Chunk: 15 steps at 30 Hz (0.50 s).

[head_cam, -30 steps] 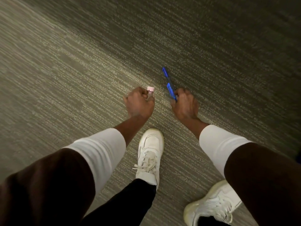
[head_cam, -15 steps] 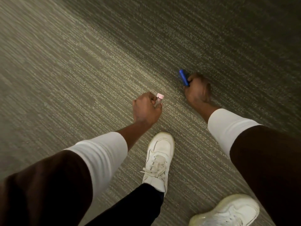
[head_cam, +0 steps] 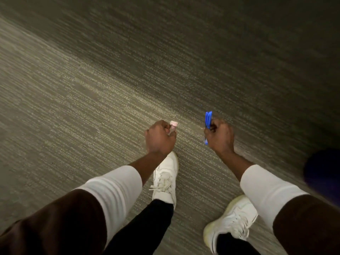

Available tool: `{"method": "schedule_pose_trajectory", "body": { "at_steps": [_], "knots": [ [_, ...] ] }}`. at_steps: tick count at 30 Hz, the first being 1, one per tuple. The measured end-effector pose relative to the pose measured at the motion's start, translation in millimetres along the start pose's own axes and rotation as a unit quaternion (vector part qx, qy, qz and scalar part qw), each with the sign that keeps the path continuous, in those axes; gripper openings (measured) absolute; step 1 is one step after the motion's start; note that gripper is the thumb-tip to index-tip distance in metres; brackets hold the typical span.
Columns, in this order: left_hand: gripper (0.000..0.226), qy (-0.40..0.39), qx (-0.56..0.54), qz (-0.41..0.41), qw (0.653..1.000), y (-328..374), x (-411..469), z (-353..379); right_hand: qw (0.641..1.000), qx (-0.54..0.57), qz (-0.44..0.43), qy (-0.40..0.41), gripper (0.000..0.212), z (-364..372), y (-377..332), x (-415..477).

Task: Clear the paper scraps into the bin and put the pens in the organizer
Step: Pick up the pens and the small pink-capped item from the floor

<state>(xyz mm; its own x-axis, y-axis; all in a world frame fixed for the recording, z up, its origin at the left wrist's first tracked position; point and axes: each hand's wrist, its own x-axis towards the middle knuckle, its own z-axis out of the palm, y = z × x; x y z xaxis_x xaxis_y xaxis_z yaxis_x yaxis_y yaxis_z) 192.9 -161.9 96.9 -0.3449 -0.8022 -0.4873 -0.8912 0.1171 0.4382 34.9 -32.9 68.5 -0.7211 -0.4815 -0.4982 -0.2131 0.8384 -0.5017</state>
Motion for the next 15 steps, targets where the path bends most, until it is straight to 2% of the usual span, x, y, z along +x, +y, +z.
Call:
{"method": "schedule_pose_trajectory", "body": {
  "at_steps": [4,15],
  "knots": [
    [0.020,-0.023,0.002,0.025,0.999,55,-44,-15,0.997,0.035,0.057,0.039,0.018,-60,17,-60],
    [0.023,-0.086,-0.057,0.082,0.991,186,-163,-68,0.976,0.153,0.081,0.135,0.022,-206,7,-183]
  ]
}}
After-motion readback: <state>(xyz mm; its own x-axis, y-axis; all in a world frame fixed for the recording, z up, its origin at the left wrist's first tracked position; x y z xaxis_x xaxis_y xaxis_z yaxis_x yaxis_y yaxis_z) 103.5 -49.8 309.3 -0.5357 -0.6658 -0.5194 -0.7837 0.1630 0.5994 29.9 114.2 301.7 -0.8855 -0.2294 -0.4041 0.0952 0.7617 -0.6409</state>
